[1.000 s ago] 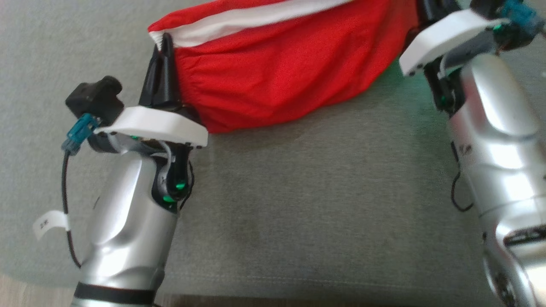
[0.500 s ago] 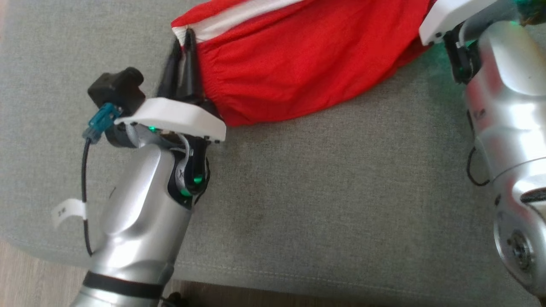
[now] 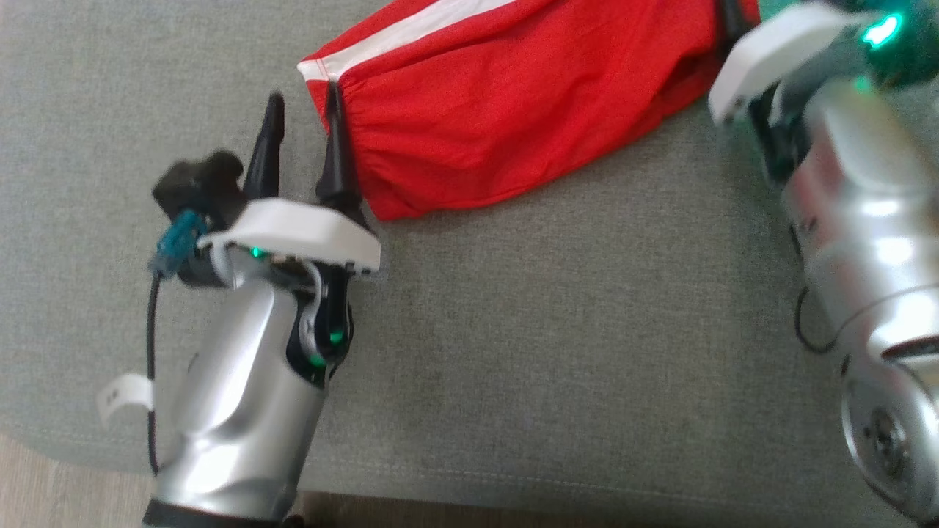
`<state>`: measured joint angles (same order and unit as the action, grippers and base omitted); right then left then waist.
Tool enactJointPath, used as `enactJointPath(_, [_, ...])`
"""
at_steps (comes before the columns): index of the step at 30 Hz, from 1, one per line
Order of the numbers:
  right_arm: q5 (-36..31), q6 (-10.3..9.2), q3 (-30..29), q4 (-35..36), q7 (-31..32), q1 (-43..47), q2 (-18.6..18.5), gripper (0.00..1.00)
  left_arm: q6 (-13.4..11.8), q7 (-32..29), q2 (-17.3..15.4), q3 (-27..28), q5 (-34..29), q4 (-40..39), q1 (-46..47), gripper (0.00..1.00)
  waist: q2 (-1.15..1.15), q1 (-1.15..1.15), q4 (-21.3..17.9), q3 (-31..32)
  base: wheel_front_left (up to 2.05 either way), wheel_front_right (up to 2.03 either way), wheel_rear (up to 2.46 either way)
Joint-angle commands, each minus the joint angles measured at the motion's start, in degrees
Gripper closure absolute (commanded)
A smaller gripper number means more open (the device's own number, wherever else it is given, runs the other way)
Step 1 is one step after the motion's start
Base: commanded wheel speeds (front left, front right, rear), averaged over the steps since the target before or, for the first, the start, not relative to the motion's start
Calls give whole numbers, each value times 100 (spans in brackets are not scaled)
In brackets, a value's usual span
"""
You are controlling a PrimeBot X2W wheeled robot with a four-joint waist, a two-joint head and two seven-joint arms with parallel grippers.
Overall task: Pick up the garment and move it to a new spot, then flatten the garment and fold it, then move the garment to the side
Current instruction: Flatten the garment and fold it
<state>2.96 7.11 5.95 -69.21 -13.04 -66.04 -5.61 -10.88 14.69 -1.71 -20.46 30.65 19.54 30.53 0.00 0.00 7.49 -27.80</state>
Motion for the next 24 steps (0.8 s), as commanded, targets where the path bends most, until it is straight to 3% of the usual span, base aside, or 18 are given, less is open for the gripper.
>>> enactJointPath(1, [20,37,184,24,111,153,123,0,-24,30,-117,197,-93,-206,-93,0,0,0,-17,32,0,0,0])
enactJointPath(9, [224,37,710,-315,1163,468,152,0,-12,30,-117,146,-188,-262,-346,0,0,0,-16,124,0,0,0])
enactJointPath(10, [299,37,744,-326,1250,505,162,26,-8,30,-117,135,-190,-260,-365,0,0,0,-9,141,0,0,0])
enactJointPath(11, [332,37,827,-334,1335,539,169,88,-5,30,-117,127,-194,-257,-383,0,0,0,-5,159,0,0,0])
enactJointPath(12, [381,37,902,-326,1357,572,176,100,-5,30,-117,126,-200,-251,-399,0,0,0,-4,184,0,0,0])
enactJointPath(24, [1610,37,798,183,675,1238,7,100,131,30,-117,359,-453,-106,-883,0,0,0,-298,824,0,0,0])
